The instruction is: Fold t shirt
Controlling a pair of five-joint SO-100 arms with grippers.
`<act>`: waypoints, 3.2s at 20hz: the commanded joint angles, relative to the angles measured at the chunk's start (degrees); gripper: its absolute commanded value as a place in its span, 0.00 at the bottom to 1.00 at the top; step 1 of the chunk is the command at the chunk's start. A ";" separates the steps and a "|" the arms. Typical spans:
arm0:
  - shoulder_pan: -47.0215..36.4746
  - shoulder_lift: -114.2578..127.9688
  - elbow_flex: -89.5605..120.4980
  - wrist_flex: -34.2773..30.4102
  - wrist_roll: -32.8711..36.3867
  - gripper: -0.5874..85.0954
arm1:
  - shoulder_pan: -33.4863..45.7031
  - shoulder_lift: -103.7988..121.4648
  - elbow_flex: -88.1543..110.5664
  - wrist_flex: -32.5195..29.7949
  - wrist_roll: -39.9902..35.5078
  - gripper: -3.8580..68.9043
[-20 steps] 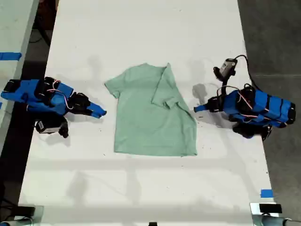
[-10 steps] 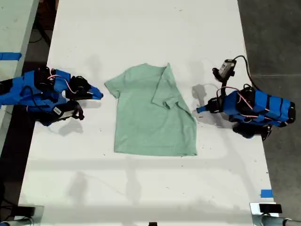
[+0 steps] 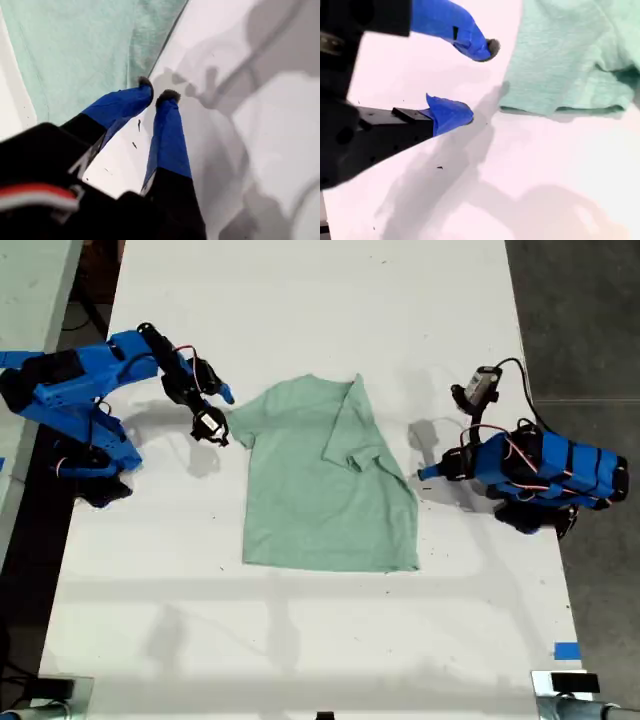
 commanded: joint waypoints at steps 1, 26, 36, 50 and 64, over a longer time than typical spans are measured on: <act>-3.25 -5.19 -4.31 -1.93 4.48 0.21 | -0.53 0.88 3.16 0.26 0.18 0.12; 9.76 -39.02 -34.45 16.17 -8.00 0.00 | -0.62 0.88 3.16 0.26 0.26 0.12; 19.69 -41.92 -71.10 24.61 -3.52 0.00 | -0.70 0.88 3.16 0.26 0.09 0.12; 30.15 -44.65 -72.33 9.49 2.90 0.24 | -0.70 0.88 3.16 0.26 0.09 0.12; 27.25 39.46 24.79 -10.28 -20.83 0.00 | -0.70 0.88 3.16 0.26 0.26 0.12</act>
